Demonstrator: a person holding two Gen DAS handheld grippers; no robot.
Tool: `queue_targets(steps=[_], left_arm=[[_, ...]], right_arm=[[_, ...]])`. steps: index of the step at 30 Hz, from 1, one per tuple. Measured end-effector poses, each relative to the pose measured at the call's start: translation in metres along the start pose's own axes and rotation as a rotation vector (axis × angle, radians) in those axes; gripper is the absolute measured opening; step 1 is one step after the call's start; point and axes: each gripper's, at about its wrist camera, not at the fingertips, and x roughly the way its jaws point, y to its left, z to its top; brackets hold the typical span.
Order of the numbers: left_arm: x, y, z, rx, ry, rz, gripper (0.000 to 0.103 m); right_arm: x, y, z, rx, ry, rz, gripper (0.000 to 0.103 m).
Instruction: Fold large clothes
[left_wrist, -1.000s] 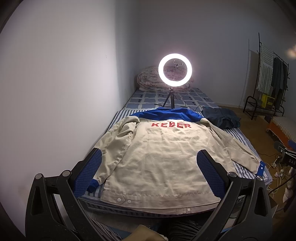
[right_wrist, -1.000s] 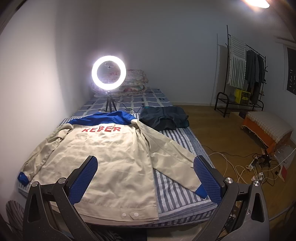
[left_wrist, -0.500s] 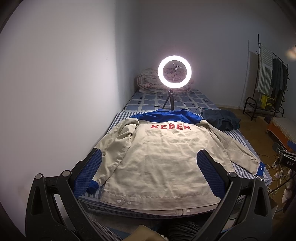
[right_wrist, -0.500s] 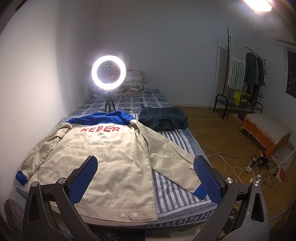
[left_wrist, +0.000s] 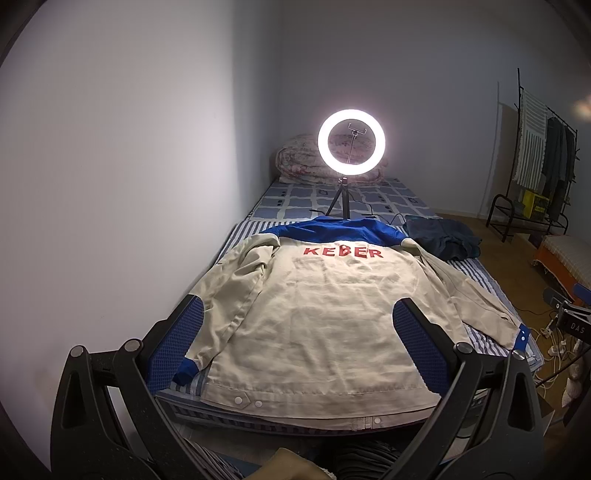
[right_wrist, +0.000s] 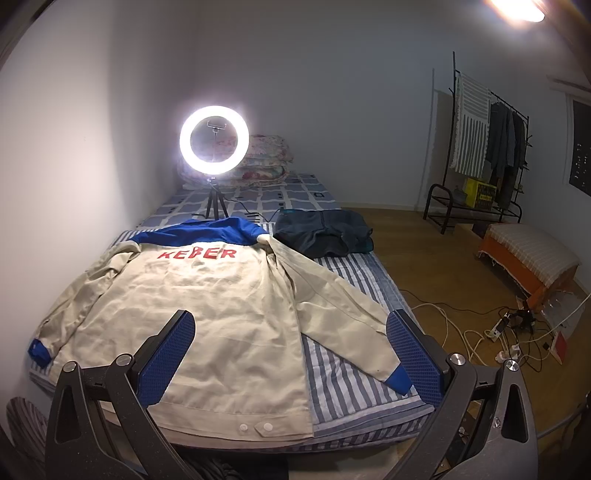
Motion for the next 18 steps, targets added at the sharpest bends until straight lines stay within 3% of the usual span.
queue_targets(steps=[18], left_arm=[[0.0006,0.0004,-0.0001,-0.003,0.001,0.003,0.103]], right_arm=[[0.0023,0.0022,-0.0013,-0.004,0.007,-0.011,0.103]])
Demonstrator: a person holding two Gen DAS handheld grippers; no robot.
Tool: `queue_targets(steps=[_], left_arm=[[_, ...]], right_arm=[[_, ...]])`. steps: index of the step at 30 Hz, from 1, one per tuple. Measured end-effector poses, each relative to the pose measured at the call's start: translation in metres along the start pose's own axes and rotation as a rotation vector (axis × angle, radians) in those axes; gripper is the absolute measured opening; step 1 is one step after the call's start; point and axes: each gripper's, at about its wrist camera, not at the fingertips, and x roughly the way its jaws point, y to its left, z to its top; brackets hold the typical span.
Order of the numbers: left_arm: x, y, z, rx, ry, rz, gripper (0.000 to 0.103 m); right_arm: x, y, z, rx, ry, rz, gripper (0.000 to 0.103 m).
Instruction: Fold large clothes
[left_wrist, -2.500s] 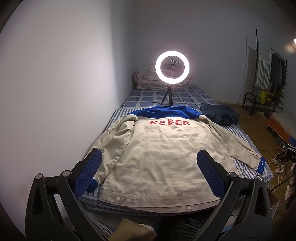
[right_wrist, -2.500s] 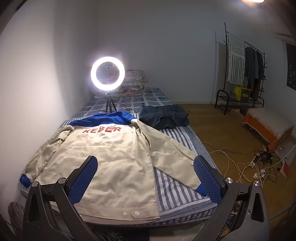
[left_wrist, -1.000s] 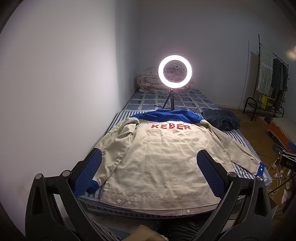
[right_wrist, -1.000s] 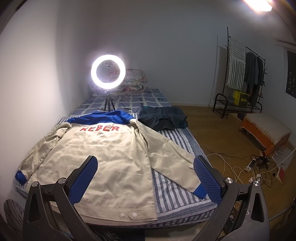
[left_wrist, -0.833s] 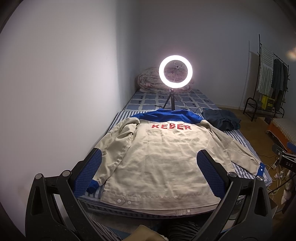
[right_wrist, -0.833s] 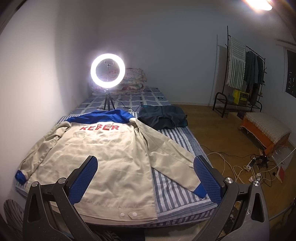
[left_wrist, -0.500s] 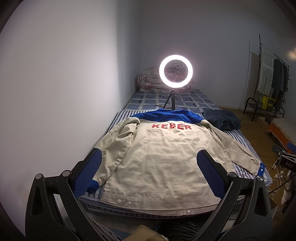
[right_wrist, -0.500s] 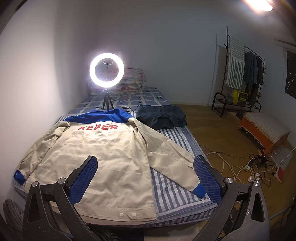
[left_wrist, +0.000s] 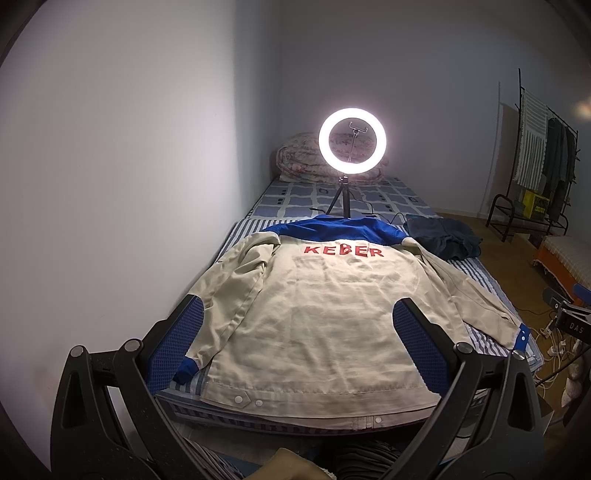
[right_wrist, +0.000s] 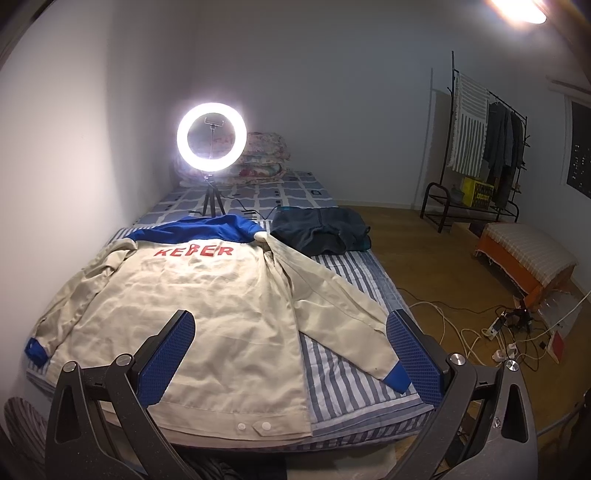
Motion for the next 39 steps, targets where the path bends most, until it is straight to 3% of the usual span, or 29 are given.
queue_targets(steps=[21,39], left_arm=[[0.012,0.027,-0.014,-0.021,0.021,0.062,0.103],[0.02,0.052,-0.021,-0.033,0.031,0.111,0.103]], right_arm=[[0.01,0.043,0.015,-0.057,-0.002,-0.024,0.103],[0.027,0.092,0.036,-0.123,-0.013,0.036,0.103]])
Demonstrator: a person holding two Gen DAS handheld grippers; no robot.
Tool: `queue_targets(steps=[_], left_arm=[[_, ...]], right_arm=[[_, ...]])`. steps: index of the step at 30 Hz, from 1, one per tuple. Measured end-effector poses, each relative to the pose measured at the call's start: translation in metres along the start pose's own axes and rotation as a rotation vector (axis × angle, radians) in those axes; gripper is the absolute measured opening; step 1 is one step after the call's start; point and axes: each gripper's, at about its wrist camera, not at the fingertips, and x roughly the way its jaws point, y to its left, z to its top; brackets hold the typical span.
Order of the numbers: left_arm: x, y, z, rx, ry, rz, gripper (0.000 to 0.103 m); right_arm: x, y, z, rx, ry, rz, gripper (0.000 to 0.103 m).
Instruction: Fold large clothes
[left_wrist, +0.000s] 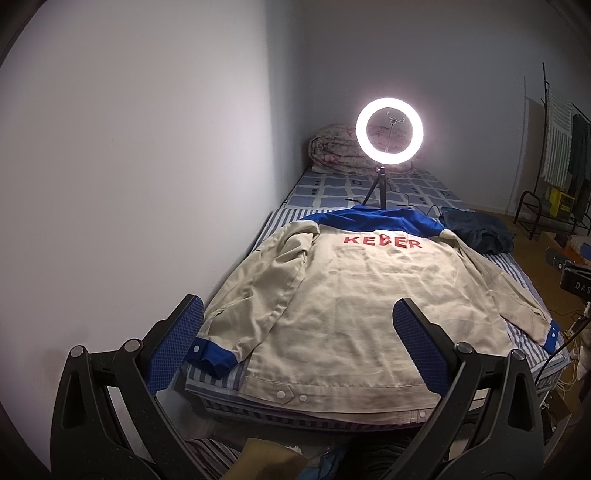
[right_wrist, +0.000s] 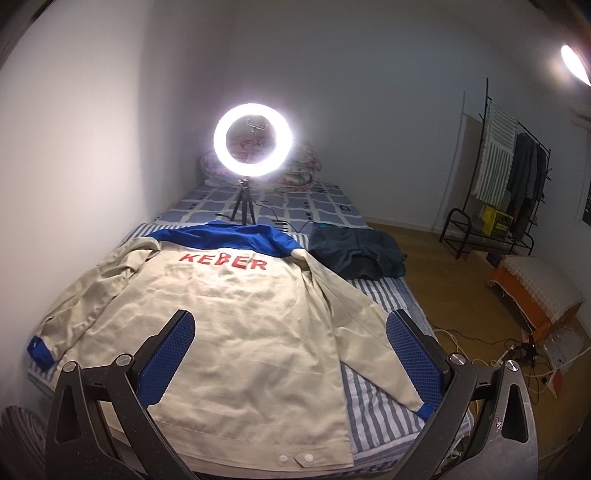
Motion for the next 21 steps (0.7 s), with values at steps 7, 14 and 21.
queue_targets(steps=[7,14,21], left_arm=[[0.005,0.013,-0.006,-0.012,0.024,0.016,0.103],[0.007,0.028,-0.016,-0.02,0.033,0.046,0.103],[0.006,0.046,-0.029,-0.045,0.053,0.065,0.103]], right_arm=[[0.007,0.025,0.009,-0.042,-0.016,0.045,0.103],[0.02,0.065,0.02,-0.111,-0.036,0.107,0.103],[0.036,0.113,0.028,-0.203,-0.073,0.252,0.103]])
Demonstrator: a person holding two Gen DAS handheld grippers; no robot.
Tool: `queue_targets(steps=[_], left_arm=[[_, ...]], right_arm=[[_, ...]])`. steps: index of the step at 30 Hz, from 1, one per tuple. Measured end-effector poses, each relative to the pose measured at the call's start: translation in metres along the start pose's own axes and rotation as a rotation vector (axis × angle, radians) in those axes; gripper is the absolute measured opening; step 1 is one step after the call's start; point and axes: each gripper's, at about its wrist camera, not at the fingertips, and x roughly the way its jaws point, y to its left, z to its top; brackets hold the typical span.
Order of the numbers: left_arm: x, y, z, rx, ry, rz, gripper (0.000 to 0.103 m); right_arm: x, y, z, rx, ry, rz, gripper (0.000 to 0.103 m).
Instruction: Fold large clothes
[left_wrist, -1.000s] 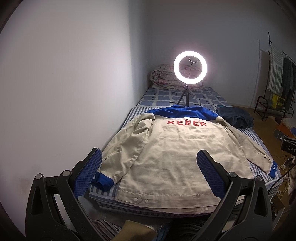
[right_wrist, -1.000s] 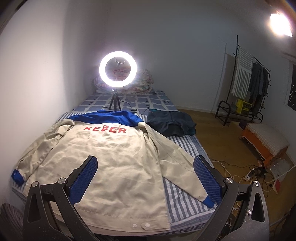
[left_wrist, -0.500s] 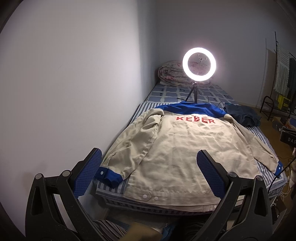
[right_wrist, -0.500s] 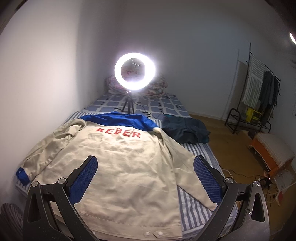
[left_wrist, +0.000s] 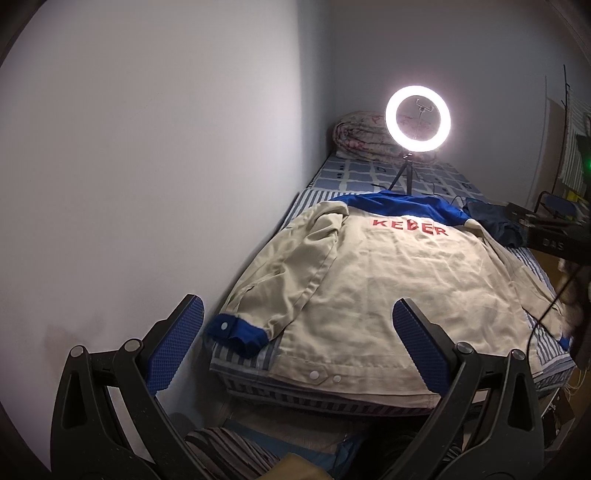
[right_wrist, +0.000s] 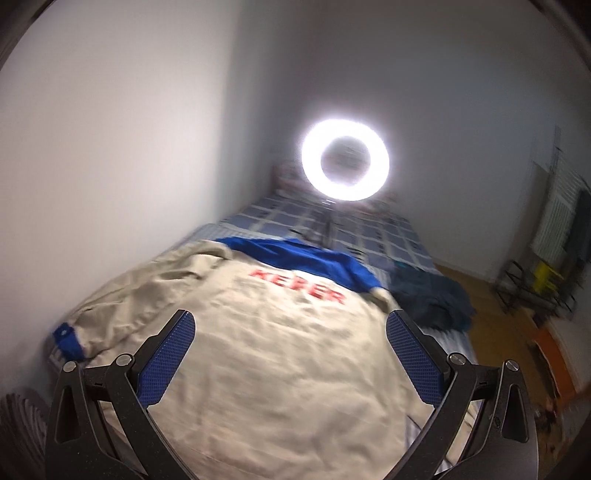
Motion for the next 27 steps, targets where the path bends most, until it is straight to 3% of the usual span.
queue_targets(steps=[5,8,15,20,23,27], left_arm=[[-0.003,0.015,-0.015,-0.028,0.022,0.024,0.103],[-0.003,0.024,-0.025,-0.055,0.037,0.04,0.102],[0.003,0.041,-0.042,-0.083,0.095,0.061,0.085],[0.006,0.056,-0.051,-0.119,0.121,0.078,0.074],[0.01,0.065,-0.055,-0.137,0.139,0.088,0.071],[0.016,0.073,-0.06,-0.162,0.157,0.093,0.071]], right_arm=[[0.031,0.035,0.005,-0.039,-0.005,0.245,0.101],[0.055,0.068,0.006,-0.098,0.037,0.377,0.087],[0.107,0.167,-0.008,-0.243,0.213,0.702,0.054],[0.137,0.232,-0.034,-0.268,0.38,0.883,0.051],[0.162,0.255,-0.05,-0.18,0.516,0.923,0.05],[0.2,0.264,-0.065,-0.03,0.665,0.881,0.05]])
